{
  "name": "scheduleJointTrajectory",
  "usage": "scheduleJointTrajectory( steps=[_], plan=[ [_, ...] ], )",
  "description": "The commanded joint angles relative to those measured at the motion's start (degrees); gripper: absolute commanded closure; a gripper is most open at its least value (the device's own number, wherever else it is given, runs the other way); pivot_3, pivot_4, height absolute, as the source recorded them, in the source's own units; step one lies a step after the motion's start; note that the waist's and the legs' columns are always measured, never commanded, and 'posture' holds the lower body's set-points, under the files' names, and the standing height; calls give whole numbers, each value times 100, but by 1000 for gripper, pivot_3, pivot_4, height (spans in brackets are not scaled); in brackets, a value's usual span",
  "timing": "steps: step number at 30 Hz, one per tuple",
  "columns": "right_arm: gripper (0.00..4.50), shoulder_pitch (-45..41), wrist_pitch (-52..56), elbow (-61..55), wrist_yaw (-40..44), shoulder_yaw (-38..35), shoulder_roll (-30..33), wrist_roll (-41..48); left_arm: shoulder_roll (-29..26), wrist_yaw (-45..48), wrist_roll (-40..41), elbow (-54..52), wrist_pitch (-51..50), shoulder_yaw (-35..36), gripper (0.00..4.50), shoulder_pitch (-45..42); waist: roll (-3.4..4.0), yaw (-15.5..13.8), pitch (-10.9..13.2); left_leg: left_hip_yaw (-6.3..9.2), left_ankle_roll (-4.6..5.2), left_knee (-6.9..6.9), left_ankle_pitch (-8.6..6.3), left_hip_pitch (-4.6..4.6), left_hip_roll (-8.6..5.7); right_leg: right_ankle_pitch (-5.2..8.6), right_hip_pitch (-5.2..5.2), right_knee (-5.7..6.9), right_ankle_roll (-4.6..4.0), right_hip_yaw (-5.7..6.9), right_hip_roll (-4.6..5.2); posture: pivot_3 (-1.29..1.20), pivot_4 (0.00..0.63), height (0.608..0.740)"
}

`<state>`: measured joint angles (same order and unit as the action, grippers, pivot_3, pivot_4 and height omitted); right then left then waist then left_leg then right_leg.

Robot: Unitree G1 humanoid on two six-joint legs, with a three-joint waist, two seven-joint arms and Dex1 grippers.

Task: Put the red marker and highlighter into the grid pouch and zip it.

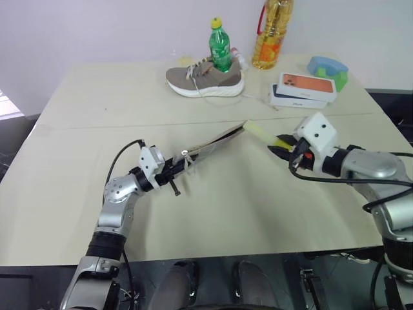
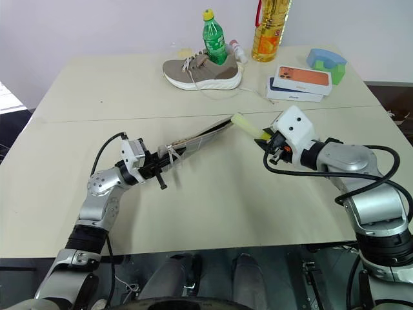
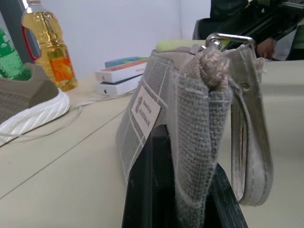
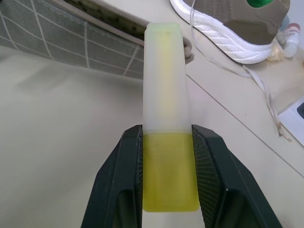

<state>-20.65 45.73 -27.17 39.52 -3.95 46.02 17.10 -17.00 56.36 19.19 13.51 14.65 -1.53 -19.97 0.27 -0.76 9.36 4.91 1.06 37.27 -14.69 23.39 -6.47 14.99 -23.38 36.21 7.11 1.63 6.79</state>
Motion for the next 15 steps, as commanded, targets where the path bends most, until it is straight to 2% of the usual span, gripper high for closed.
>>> scheduleJointTrajectory(
  steps=[1,7,15],
  plan=[
    [3621,-86,-25,-117,-11,24,25,20,34,-16,-14,-240,77,-72,4500,-52,0,0,0,0,0,0,0,0,0,0,0,0,0,0,0,0,150,740],
    [3621,3,-105,-192,130,138,227,-62,-26,107,-7,-305,106,-87,4500,-62,0,-2,0,0,0,0,0,0,0,0,0,0,0,0,0,0,150,740],
    [3621,-14,-383,-578,588,682,886,-350,-434,907,-135,-206,557,-345,4500,-160,0,4,0,0,0,-1,0,0,1,0,-1,0,0,0,-1,0,150,740]
  ],
)
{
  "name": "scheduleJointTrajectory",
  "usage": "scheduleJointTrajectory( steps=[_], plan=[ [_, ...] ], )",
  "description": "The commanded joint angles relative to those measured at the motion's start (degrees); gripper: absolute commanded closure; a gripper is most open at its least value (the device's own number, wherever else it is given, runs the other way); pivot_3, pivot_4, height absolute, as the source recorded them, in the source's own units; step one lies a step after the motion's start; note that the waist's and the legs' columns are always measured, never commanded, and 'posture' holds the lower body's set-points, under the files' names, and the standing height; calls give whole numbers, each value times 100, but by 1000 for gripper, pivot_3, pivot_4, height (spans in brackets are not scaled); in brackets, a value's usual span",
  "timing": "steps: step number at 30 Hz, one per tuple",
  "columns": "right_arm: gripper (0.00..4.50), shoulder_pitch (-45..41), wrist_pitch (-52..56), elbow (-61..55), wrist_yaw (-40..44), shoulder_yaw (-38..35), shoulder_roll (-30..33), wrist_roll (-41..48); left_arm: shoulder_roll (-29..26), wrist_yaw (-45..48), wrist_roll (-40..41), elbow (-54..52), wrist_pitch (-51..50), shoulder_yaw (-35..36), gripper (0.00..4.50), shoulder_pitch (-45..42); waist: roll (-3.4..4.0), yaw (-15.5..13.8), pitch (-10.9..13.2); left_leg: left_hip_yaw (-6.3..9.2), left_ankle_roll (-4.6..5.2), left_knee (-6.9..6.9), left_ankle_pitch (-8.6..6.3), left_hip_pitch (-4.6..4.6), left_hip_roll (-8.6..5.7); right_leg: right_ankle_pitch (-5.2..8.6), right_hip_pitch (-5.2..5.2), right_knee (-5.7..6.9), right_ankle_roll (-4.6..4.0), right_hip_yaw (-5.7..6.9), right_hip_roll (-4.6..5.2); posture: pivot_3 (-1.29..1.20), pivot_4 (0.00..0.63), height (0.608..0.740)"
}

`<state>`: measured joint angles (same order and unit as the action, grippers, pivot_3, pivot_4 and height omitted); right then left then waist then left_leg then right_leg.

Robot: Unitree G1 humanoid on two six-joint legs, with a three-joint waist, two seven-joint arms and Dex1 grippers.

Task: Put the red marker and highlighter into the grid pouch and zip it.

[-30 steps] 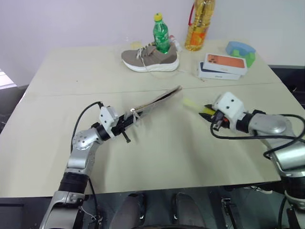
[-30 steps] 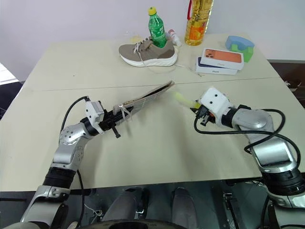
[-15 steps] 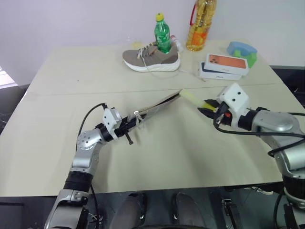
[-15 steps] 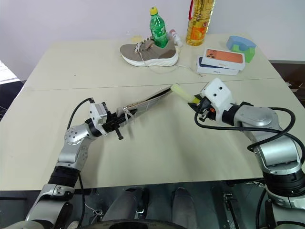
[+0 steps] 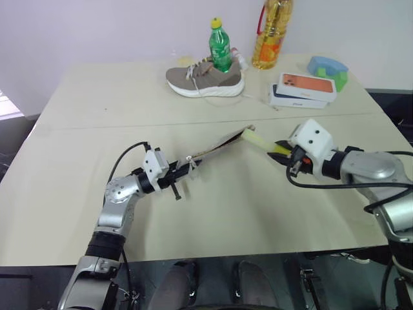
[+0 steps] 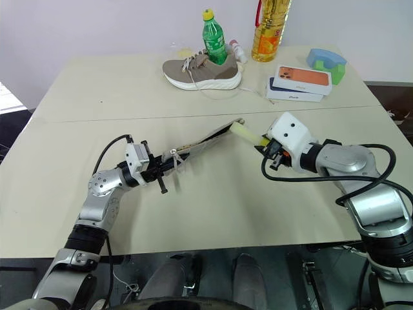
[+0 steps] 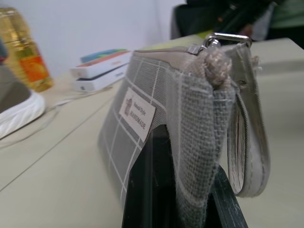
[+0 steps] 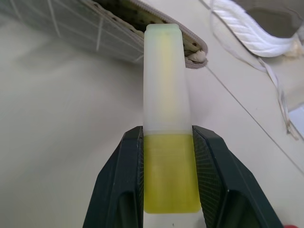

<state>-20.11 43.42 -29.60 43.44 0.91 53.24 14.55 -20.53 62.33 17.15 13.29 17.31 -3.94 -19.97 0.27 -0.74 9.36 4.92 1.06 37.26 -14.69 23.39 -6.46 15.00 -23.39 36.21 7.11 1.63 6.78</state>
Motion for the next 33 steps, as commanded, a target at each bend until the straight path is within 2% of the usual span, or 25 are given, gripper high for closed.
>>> scheduleJointTrajectory(
  steps=[1,9,14,18,22,24,26,29,33],
  plan=[
    [3621,-96,-215,-399,293,335,263,-173,-133,449,72,-128,356,-123,4500,-201,0,1,0,0,0,0,0,0,0,0,0,0,0,0,0,0,150,740],
    [3621,-264,-500,-630,692,988,551,-620,-193,912,116,194,638,-157,4500,-422,0,1,0,0,2,3,-1,1,-1,0,2,-2,0,1,2,0,150,740],
    [3621,-567,-867,-740,845,1664,351,-1136,-123,1051,135,227,605,-237,4500,-479,0,6,0,0,1,3,-1,1,0,0,0,-2,0,1,0,0,150,740],
    [3621,-709,-706,-729,894,1754,31,-1087,-92,1047,85,308,624,-227,4500,-494,-1,-2,0,0,1,4,0,1,0,0,0,-2,0,1,0,0,150,740],
    [1490,-766,-481,-723,802,1354,-171,-906,-110,927,38,407,640,-157,4500,-459,-1,-5,0,1,1,6,-1,1,-2,0,2,-2,0,1,1,0,150,740],
    [685,-754,-222,-834,776,902,-340,-521,-106,766,-20,457,629,-108,4500,-432,-1,-2,0,2,1,5,0,1,-2,0,2,-2,0,1,0,0,150,740],
    [685,-717,44,-967,801,491,-457,-130,-101,611,-70,468,615,-87,4500,-404,-1,-2,0,3,1,5,0,1,-1,0,2,-1,0,1,0,0,150,740],
    [685,-822,733,-831,466,-513,-854,486,-43,138,-215,511,548,-40,4500,-347,-2,-4,0,4,1,5,-1,0,-1,0,3,-1,0,1,0,0,150,740],
    [685,-809,1448,-42,-196,-1306,-1148,581,64,-439,-397,545,574,9,4500,-272,-7,-10,-3,3,1,7,-1,0,-2,-2,6,0,-1,1,1,0,150,740]
  ],
)
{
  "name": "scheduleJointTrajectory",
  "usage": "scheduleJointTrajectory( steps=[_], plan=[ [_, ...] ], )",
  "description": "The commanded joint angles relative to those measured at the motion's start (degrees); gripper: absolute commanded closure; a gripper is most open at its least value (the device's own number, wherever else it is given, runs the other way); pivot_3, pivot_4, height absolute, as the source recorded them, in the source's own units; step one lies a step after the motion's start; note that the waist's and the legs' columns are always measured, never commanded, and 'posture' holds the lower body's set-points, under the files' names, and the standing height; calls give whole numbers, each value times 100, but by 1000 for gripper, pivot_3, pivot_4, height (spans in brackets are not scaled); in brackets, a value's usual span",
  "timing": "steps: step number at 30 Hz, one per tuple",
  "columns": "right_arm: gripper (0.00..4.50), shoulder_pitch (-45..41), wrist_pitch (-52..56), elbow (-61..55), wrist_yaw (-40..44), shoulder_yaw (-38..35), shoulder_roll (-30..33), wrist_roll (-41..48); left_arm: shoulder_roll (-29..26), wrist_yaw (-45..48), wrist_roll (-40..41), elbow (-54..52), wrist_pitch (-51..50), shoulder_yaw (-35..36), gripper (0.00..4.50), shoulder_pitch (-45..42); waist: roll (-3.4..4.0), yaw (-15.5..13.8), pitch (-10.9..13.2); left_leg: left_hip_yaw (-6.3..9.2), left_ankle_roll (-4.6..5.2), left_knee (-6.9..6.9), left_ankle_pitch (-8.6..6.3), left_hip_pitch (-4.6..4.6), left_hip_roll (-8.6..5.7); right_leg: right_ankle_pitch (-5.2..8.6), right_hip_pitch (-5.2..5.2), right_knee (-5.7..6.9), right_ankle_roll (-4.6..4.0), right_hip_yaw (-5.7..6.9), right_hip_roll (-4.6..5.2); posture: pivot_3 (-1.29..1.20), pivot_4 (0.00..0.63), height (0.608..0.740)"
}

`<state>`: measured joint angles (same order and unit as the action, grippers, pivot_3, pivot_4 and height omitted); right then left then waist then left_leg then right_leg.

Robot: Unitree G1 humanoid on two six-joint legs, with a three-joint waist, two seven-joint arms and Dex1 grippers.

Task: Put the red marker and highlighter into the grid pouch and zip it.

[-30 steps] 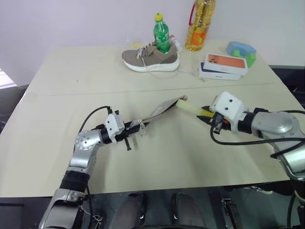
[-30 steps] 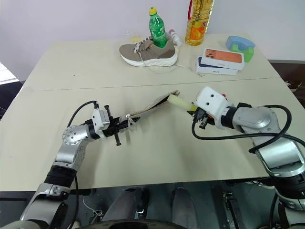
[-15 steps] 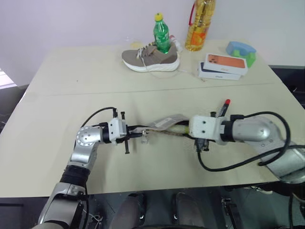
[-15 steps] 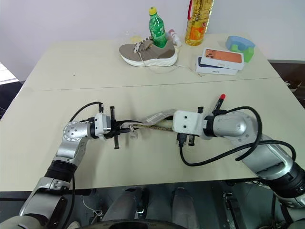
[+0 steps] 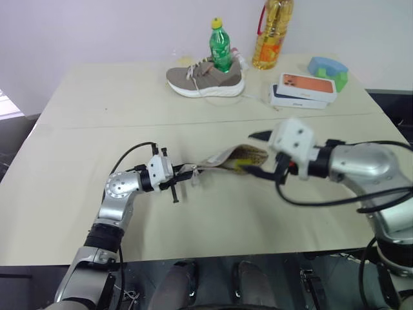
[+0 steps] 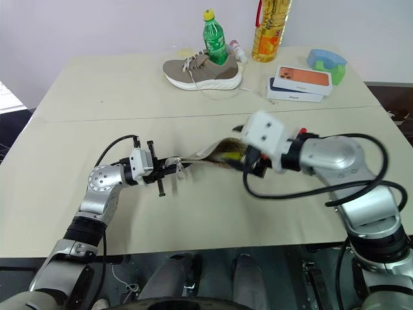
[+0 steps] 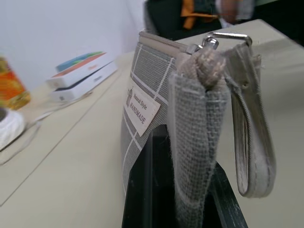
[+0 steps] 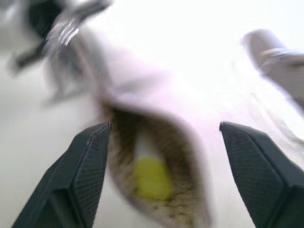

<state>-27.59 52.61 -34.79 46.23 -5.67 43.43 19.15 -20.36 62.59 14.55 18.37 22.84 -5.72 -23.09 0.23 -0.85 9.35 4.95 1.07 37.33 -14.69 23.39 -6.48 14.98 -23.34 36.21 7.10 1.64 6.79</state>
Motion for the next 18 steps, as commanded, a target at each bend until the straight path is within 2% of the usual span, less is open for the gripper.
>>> scheduleJointTrajectory(
  steps=[1,2,3,7,10,17,18],
  plan=[
    [418,-93,874,751,-706,-899,-321,190,98,-653,-177,31,16,210,4500,52,-6,2,-4,0,0,0,0,0,0,0,0,0,-1,-1,0,0,150,740],
    [121,-121,1178,996,-921,-1113,-468,232,147,-846,-233,29,11,227,4500,58,-7,1,-4,0,0,0,0,0,0,-1,0,0,-1,-1,0,0,150,740],
    [29,-101,1308,1167,-1110,-1203,-542,190,182,-995,-290,35,9,230,4500,54,-6,2,-4,0,0,1,0,0,0,-2,0,1,-3,-1,0,0,150,740],
    [29,-38,1277,2102,-2583,-1177,-916,-717,308,-1405,-510,29,-32,109,4500,72,-4,10,-5,-3,-2,-2,1,1,0,-3,-7,6,-4,-4,2,0,150,740],
    [29,-98,1280,2563,-3243,-1326,-1297,-941,376,-1514,-547,-81,-101,15,4500,109,-3,17,-6,-5,-4,-4,2,0,0,-3,-9,8,-4,-5,1,0,150,740],
    [29,-209,1393,3151,-3968,-1784,-2188,-848,409,-1554,-538,-284,-233,-77,4500,143,0,26,-8,-6,-7,-2,6,-1,1,-3,-9,16,-4,-7,-2,0,150,740],
    [263,-178,1383,3134,-3978,-1754,-2253,-827,409,-1558,-535,-313,-252,-83,4500,146,0,21,-8,-7,-7,-2,6,-1,1,-3,-9,16,-4,-7,-3,0,150,740]
  ],
)
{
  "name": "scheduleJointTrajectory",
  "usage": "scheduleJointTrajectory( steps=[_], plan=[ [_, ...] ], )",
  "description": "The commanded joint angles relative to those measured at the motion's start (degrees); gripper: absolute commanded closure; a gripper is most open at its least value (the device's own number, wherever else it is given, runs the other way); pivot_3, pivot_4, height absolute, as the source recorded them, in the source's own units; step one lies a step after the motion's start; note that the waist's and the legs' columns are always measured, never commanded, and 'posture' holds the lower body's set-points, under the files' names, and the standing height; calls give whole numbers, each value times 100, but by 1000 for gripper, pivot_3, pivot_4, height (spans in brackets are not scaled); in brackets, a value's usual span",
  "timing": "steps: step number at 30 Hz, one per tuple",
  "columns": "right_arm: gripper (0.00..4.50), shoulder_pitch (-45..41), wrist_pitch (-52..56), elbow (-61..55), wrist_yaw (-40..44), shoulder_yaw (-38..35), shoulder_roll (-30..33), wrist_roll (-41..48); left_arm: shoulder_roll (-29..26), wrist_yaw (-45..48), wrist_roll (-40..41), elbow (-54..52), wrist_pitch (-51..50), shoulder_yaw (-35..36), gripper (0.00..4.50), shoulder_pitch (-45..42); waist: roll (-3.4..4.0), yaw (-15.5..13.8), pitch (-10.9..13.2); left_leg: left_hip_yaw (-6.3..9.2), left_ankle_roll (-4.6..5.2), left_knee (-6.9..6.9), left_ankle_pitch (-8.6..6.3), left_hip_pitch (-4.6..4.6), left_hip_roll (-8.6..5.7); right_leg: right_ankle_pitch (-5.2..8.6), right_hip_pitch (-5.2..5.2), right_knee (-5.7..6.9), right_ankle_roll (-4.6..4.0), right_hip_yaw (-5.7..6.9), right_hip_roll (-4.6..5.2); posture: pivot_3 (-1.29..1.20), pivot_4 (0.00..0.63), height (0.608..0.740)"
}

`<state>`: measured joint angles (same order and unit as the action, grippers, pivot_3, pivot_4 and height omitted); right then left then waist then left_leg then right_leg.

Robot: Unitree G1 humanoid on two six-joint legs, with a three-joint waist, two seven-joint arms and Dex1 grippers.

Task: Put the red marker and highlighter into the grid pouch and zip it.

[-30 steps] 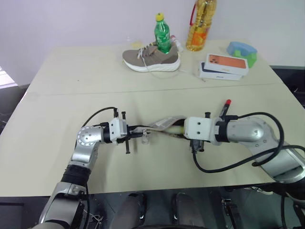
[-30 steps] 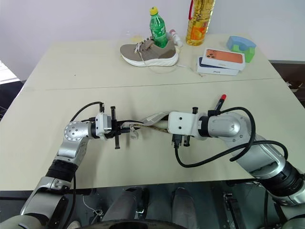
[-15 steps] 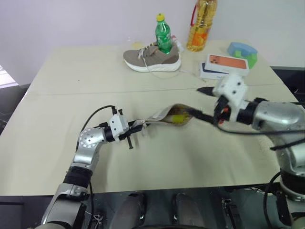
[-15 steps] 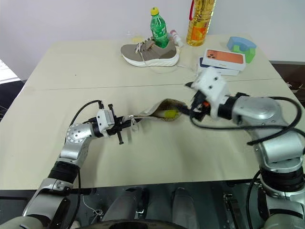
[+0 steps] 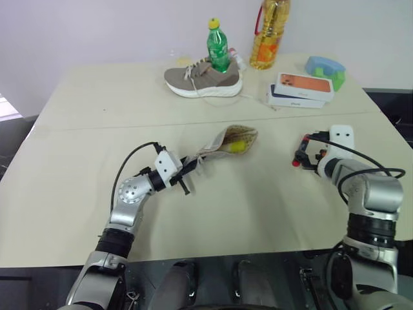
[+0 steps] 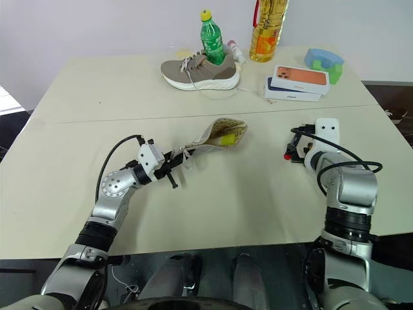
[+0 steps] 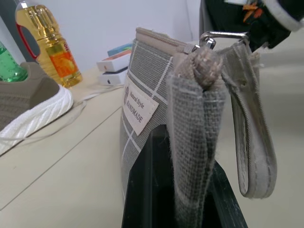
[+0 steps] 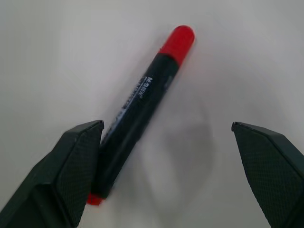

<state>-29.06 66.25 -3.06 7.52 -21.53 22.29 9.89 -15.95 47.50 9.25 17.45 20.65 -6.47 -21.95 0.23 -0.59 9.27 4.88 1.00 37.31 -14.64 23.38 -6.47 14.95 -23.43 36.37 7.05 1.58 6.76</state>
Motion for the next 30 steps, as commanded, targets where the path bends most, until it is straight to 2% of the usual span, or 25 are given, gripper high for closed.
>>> scheduleJointTrajectory(
  steps=[1,3,8,9,11,15,19,23,30],
  plan=[
    [547,-13,52,-73,-117,-175,-207,135,-35,-51,-2,-246,-54,-11,4500,36,1,-4,0,0,0,0,0,0,0,0,0,0,0,0,0,0,150,740],
    [1288,45,44,-144,-141,-78,-234,112,-42,-51,3,-274,-82,-11,4500,36,0,1,-1,0,0,0,0,0,-1,0,1,0,0,0,0,0,150,740],
    [3874,105,-64,-353,-131,188,-89,23,-50,-29,33,-304,-124,3,4500,24,0,9,-2,0,0,-1,0,-1,1,0,-2,5,0,0,-3,0,150,740],
    [4174,138,-151,-459,-52,346,43,-22,-52,-23,46,-305,-131,13,4500,15,0,9,-1,0,0,0,0,-1,1,0,-2,6,0,0,-3,0,150,740],
    [4172,224,-378,-645,166,713,356,-115,-63,-13,60,-298,-139,29,4500,-6,1,8,-1,-1,0,0,0,-1,-1,0,-3,6,0,0,-1,0,150,740],
    [4172,527,-1725,-1352,1327,1816,1690,-482,-118,51,103,-220,-117,79,4500,-94,8,-4,3,-4,1,-2,0,2,-4,0,-7,5,0,1,-3,0,150,740],
    [4172,804,-2854,-1968,2406,2009,2632,-428,-155,173,176,-142,-87,107,4500,-164,5,-2,3,-4,2,-2,0,1,1,1,-2,0,1,7,-6,0,150,740],
    [4172,1040,-3407,-2251,2971,2208,3134,-547,-150,257,222,-95,-58,111,4500,-209,2,-8,5,-4,2,0,0,0,0,1,1,-4,2,7,-4,0,150,740],
    [4172,1187,-3828,-2182,3238,2428,3267,-893,-133,332,270,-139,-75,107,4500,-217,0,-16,5,-2,2,3,0,1,0,1,2,-4,2,4,-1,0,150,740]
  ],
)
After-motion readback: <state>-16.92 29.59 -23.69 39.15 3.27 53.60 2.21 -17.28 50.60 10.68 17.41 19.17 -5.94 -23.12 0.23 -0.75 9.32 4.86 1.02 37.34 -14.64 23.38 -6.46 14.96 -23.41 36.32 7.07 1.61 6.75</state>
